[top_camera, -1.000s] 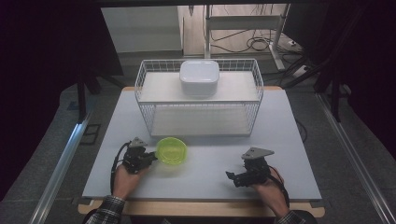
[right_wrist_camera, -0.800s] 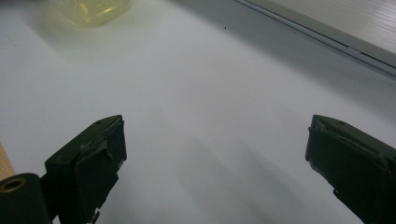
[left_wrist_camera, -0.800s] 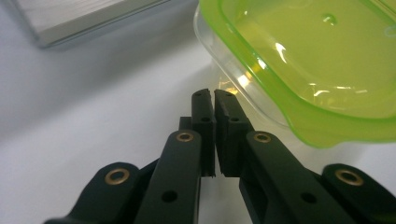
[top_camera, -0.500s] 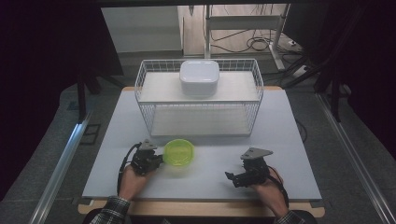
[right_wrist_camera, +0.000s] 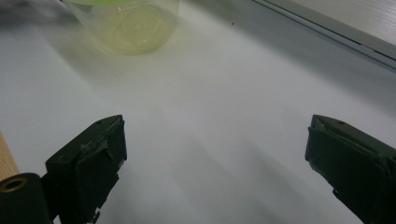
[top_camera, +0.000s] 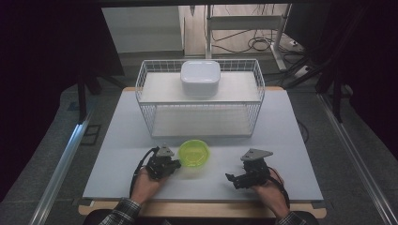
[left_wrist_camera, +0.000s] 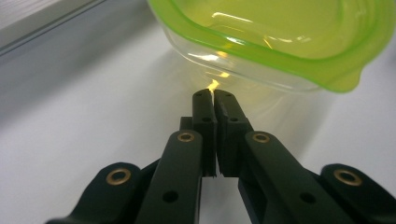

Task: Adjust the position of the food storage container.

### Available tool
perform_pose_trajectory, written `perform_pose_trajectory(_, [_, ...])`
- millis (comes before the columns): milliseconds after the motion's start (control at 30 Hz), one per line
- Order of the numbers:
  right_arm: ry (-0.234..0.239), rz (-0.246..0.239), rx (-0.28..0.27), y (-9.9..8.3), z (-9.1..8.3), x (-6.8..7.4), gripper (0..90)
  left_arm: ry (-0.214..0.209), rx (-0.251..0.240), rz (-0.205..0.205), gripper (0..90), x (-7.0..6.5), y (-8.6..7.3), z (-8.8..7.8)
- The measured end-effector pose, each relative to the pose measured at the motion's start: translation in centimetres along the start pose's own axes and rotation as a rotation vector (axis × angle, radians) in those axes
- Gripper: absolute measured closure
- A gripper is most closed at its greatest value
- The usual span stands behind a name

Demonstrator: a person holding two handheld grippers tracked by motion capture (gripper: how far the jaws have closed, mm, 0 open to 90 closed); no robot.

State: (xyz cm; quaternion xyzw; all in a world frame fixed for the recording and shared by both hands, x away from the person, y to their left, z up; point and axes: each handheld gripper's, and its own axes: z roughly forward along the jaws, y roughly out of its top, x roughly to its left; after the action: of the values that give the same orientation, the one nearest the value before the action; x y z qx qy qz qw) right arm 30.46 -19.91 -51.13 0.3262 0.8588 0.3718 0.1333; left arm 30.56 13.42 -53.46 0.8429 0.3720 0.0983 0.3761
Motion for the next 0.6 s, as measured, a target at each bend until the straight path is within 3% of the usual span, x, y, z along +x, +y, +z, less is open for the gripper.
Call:
perform_pose_trajectory(200, [0.003,-0.003,0.003,0.0,0.0,0.0,5.5,0.010,0.011,0.029,87.4,-0.9,0.3,0.5])
perform_pose_trajectory(300, [0.003,-0.001,0.002,0.0,0.0,0.0,5.5,0.020,0.007,0.020,84.1,-0.7,0.3,0.1])
perform_pose_trajectory(600, [0.003,0.005,-0.005,0.0,-0.2,-0.1,5.5,0.045,-0.053,0.000,50.5,-0.5,-0.5,-2.2])
